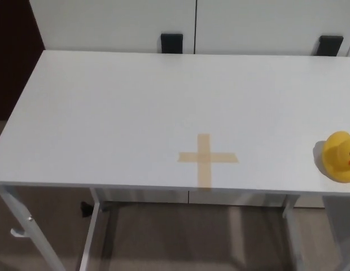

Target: The robot uses its right hand to push the yellow duck toy to the center of the white desk.

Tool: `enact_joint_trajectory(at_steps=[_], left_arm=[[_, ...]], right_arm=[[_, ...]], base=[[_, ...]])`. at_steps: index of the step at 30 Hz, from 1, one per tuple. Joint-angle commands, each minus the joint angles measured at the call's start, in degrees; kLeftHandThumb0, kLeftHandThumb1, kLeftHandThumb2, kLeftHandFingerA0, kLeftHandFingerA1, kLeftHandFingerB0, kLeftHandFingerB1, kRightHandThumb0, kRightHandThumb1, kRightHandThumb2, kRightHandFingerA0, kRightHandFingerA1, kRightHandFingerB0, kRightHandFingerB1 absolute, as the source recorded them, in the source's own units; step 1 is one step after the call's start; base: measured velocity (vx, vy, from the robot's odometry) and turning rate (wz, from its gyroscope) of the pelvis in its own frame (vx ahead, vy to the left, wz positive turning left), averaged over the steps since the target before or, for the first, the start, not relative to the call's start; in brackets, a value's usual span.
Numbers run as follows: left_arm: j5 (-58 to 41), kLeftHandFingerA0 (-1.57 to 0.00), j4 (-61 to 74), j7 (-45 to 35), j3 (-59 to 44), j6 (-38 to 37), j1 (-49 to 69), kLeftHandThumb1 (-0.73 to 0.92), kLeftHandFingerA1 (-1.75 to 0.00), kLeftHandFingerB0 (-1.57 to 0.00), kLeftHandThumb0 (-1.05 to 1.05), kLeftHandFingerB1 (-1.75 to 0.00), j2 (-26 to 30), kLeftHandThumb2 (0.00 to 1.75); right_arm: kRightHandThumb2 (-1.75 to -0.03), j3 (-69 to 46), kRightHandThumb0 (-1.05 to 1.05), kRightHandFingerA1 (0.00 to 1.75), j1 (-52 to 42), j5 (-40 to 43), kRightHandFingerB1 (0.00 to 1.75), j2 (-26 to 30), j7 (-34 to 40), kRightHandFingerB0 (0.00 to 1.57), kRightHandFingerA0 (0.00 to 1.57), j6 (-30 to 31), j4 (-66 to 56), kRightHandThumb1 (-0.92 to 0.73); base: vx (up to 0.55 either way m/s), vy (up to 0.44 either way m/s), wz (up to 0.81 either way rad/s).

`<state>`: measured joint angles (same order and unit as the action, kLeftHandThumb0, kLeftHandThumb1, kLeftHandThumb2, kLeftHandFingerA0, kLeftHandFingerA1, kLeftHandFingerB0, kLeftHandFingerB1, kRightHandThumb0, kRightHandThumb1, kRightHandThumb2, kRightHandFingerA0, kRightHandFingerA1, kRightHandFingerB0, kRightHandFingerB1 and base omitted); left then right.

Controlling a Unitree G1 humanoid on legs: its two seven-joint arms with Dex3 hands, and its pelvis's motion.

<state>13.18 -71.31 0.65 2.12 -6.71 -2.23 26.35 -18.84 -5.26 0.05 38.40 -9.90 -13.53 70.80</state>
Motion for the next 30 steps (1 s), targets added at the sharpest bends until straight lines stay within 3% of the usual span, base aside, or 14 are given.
enact_joint_trajectory(at_steps=[1,2,5,8,9,12,16,18,19,23,24,27,28,30], left_arm=[[0.52,-0.72,-1.23,0.33,0.5,-2.01,0.12,0.68,-0.47,-0.79,-0.21,-0.49,0.87,0.61],[0.55,-0.7,-1.08,0.36,0.6,-1.8,0.13,0.67,-0.47,-0.76,-0.25,-0.48,0.86,0.62],[0.23,-0.63,-0.98,0.33,0.54,-1.09,0.04,0.65,-0.42,-0.82,-0.24,-0.51,0.89,0.6],[-0.07,-0.63,-1.37,0.39,0.28,-0.76,-0.2,0.65,-0.42,-0.82,-0.24,-0.51,0.79,0.6],[0.07,-0.7,-1.35,0.45,0.42,-0.84,-0.17,0.68,-0.46,-0.83,-0.21,-0.5,0.79,0.61],[0.27,-0.69,-1.15,0.45,0.62,-1.5,0.23,0.69,-0.45,-0.78,-0.25,-0.49,1.06,0.62],[0.59,-0.71,-1.1,0.61,1.02,-1.33,0.05,0.66,-0.46,-0.78,-0.26,-0.48,1.31,0.61],[0.49,-0.73,-1.33,0.84,0.92,-1.64,0.04,0.69,-0.47,-0.8,-0.22,-0.49,1.4,0.61],[0.27,-0.77,-1.72,0.85,0.67,-1.78,-0.1,0.69,-0.56,-0.83,-0.19,-0.51,1.35,0.61],[0.21,-0.75,-1.61,0.66,0.69,-2.11,0.07,0.68,-0.53,-0.8,-0.21,-0.5,1.41,0.61],[0.34,-0.76,-1.68,0.81,0.8,-2.18,0.04,0.66,-0.52,-0.79,-0.22,-0.5,1.35,0.6],[-0.24,-0.74,-1.56,1.05,0.27,-1.97,0.0,0.66,-0.5,-0.81,-0.21,-0.5,0.88,0.6],[-0.27,-0.75,-1.61,1.05,0.24,-1.87,-0.08,0.65,-0.53,-0.79,-0.22,-0.49,0.82,0.6],[-0.29,-0.75,-1.48,0.99,0.24,-1.94,-0.02,0.65,-0.53,-0.79,-0.22,-0.49,0.88,0.6]], right_arm=[[-1.18,-0.5,-0.18,0.59,0.9,0.81,0.64,0.9,0.94,0.5,0.94,-3.1,1.67,-0.27],[-0.66,-1.29,-0.47,0.76,1.23,1.35,0.65,1.06,2.74,0.28,0.78,-3.58,1.38,-0.52],[-0.93,-5.87,-0.72,0.82,4.2,5.49,0.66,2.22,4.72,0.09,0.31,-2.42,-0.13,-0.54],[-0.93,-9.72,-0.72,0.82,6.36,8.14,0.66,3.12,4.09,0.09,0.31,-0.59,-1.71,-0.54],[-0.65,-10.52,-0.8,0.94,7.39,8.41,0.67,3.8,4.05,0.0,0.0,-0.37,-2.03,-0.79],[-1.09,-13.35,-0.93,0.59,13.15,9.82,0.39,5.99,4.92,0.0,0.0,-0.18,-2.58,-0.69],[-1.09,-12.48,-0.89,0.63,19.84,7.96,0.4,8.98,7.72,0.01,0.02,3.2,-5.57,-0.69],[-0.69,-12.5,-0.91,0.78,22.87,8.28,0.5,9.53,6.92,0.0,0.0,1.97,-6.24,-0.87],[-1.04,-12.81,-0.97,0.75,24.09,8.94,0.62,9.38,6.25,0.04,0.11,1.29,-7.56,-0.68],[-1.1,-14.07,-0.96,0.72,27.67,13.11,0.65,6.71,1.34,0.06,0.12,1.39,-16.82,-0.65],[-1.03,-13.31,-0.42,0.61,27.37,12.39,0.59,6.19,1.92,0.09,0.1,2.41,-19.68,-0.35],[-1.15,-8.9,-0.81,0.49,26.71,10.99,0.35,3.01,1.38,0.0,0.0,6.08,-32.21,-0.73],[-0.75,-7.9,-0.85,0.39,26.74,11.1,0.26,1.64,1.27,0.02,0.04,7.0,-34.98,-0.92],[-0.75,-7.39,-0.85,0.39,26.77,11.25,0.26,0.52,1.48,0.02,0.04,7.54,-36.62,-0.92]], base=[[0.0,0.0,0.0],[0.0,0.0,0.0],[0.0,0.0,0.0],[0.0,0.0,0.0],[0.0,0.0,0.0],[0.0,0.0,0.0],[0.0,0.0,0.02],[0.0,0.0,0.0],[0.0,0.0,0.0],[0.0,0.0,0.0],[0.0,0.0,0.0],[0.0,0.0,0.0],[0.0,0.0,0.0],[0.0,0.0,0.0]])
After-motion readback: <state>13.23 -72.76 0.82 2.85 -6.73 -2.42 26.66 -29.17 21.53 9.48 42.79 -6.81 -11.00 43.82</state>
